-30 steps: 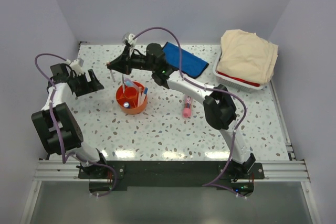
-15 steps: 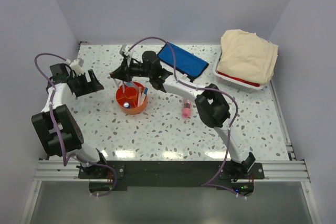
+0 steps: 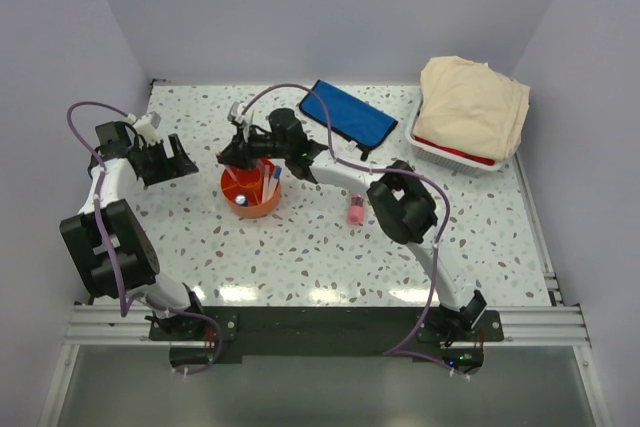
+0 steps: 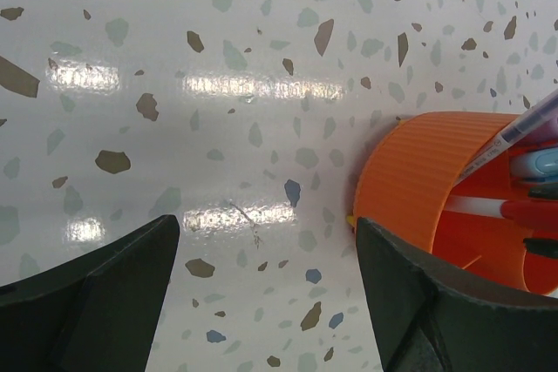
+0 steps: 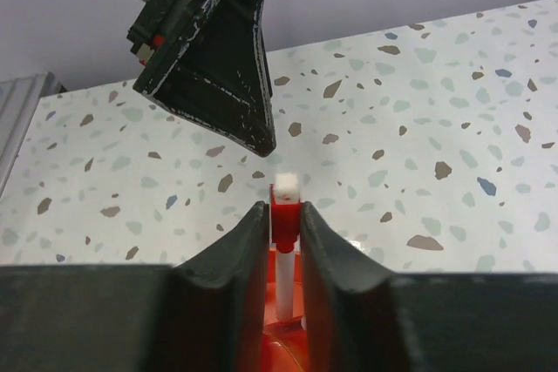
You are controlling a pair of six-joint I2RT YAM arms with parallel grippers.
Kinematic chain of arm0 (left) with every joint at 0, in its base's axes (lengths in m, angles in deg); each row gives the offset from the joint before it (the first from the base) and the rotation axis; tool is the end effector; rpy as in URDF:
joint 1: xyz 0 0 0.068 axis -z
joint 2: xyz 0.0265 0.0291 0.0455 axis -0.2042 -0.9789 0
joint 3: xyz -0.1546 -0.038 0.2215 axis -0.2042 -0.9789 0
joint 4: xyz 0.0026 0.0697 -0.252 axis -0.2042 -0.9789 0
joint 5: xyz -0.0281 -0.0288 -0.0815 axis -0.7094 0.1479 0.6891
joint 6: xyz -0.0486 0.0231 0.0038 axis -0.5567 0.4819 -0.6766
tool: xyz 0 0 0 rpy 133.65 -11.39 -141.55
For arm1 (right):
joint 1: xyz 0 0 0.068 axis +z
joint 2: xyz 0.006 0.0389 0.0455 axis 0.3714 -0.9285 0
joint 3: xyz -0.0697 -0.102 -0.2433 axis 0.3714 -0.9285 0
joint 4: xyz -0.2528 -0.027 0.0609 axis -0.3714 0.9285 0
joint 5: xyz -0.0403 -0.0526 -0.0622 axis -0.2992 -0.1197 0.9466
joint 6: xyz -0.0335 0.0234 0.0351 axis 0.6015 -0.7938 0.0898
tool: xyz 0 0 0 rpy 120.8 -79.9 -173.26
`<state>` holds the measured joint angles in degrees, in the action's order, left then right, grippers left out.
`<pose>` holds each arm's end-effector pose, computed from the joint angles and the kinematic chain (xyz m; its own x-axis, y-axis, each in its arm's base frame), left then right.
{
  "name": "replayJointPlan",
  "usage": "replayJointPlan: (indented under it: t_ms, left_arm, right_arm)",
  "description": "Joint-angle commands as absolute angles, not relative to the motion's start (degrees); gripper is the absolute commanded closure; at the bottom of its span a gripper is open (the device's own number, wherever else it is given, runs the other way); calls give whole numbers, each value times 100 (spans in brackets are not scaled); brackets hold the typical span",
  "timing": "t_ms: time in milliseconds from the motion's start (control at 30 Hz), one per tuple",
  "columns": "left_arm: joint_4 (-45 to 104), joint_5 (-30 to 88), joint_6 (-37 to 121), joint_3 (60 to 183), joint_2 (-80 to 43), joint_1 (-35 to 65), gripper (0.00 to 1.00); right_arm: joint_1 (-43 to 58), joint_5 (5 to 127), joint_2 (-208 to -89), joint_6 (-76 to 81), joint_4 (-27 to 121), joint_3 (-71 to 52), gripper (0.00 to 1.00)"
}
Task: Sort the stationery into containers
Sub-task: Place the pen in the storage box.
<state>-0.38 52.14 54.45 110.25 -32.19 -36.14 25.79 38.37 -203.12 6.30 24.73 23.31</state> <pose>0.2984 0.1147 0.2274 -0.7551 -0.3313 -0.5658 -0.0800 0.9030 -0.4220 0.3606 0.4254 0.2267 -0.1210 -0.0670 -0.9904 -0.9856 0.1269 0.1119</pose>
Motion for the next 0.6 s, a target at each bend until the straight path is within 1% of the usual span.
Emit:
replayJointPlan:
  t_ms: [0, 33, 133, 400, 567]
  left_arm:
    - [60, 5315, 5443, 11195, -3181, -3674, 13]
    - [69, 5324, 5442, 11186, -3173, -3665, 13]
    - [139, 5350, 5425, 11151, -3129, -3674, 13]
    - [411, 5446, 5223, 10958, -2891, -3674, 13]
    - [552, 5658, 5170, 10878, -2786, -3674, 16]
  right_arm:
    - [2601, 3947, -19881, 792, 2298, 2113, 65]
    - [2601, 3964, -19827, 783, 2220, 2034, 61]
    - [2601, 4043, -19661, 765, 2210, 2025, 57]
    - [2592, 4456, -18949, 669, 2263, 2095, 55]
    - [2549, 4982, -18177, 835, 2911, 2130, 54]
